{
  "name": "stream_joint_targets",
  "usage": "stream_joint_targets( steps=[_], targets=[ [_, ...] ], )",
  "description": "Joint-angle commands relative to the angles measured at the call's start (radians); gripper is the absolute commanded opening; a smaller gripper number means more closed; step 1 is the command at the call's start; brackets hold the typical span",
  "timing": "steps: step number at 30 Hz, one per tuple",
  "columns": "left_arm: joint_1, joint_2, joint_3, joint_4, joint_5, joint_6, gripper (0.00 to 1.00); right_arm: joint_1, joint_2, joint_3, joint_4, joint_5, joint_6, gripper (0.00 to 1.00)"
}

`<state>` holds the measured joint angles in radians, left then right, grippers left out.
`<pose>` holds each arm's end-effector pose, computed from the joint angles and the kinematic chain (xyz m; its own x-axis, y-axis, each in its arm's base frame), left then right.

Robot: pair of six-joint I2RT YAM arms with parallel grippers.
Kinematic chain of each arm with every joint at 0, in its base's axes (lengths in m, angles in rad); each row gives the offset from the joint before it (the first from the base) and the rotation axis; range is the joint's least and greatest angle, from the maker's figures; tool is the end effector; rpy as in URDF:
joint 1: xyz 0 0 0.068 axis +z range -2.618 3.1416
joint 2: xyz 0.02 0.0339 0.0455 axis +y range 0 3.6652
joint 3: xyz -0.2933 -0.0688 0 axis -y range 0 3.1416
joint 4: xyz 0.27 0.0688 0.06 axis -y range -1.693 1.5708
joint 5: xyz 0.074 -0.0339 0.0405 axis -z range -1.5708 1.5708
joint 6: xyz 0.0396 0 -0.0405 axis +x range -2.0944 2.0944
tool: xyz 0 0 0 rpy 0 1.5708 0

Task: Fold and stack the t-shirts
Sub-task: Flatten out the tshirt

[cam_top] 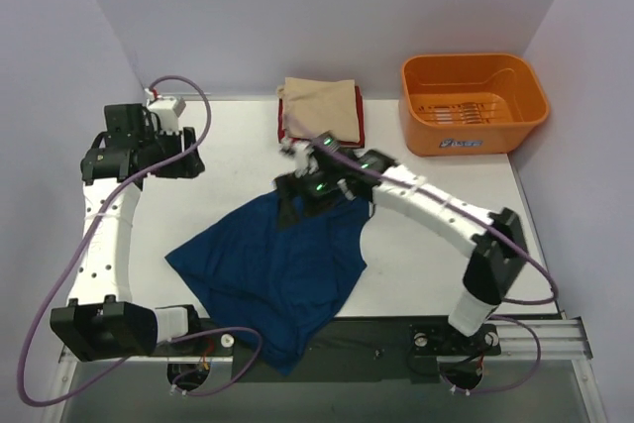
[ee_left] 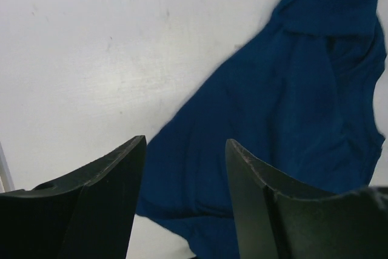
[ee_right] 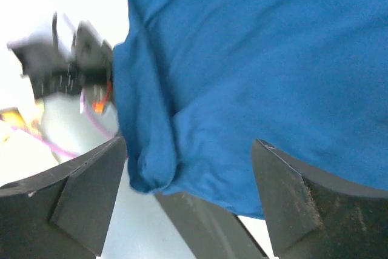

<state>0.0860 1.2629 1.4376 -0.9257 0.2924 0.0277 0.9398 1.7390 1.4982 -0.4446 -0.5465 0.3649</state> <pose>0.2684 0.0117 0.4227 -0.6761 -0.0317 -0.7362 0.1465 0.9734 -0.1764 0.2365 0.3586 0.3283 -0.6797 -0.4135 -0.6058 -0.7329 0.3498 0.5836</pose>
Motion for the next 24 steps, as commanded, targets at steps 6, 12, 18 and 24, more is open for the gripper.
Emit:
stream_joint_targets(
  steps=[6, 12, 18, 24],
  targets=[
    [-0.003, 0.110, -0.304, -0.187, -0.077, 0.425, 0.68, -0.516, -0.024, 0.001, -0.008, 0.293, 0.034, 0.71],
    [-0.003, 0.176, -0.519, -0.046, -0.241, 0.491, 0.76, -0.616, 0.339, 0.318, -0.074, 0.266, 0.026, 0.70],
    [-0.009, 0.276, -0.614, 0.088, -0.245, 0.498, 0.78, -0.618, 0.574, 0.528, -0.143, 0.252, 0.028, 0.70],
    [-0.068, 0.358, -0.670, 0.146, -0.180, 0.521, 0.45, -0.599, 0.616, 0.527, -0.143, 0.146, 0.040, 0.41]
  ],
)
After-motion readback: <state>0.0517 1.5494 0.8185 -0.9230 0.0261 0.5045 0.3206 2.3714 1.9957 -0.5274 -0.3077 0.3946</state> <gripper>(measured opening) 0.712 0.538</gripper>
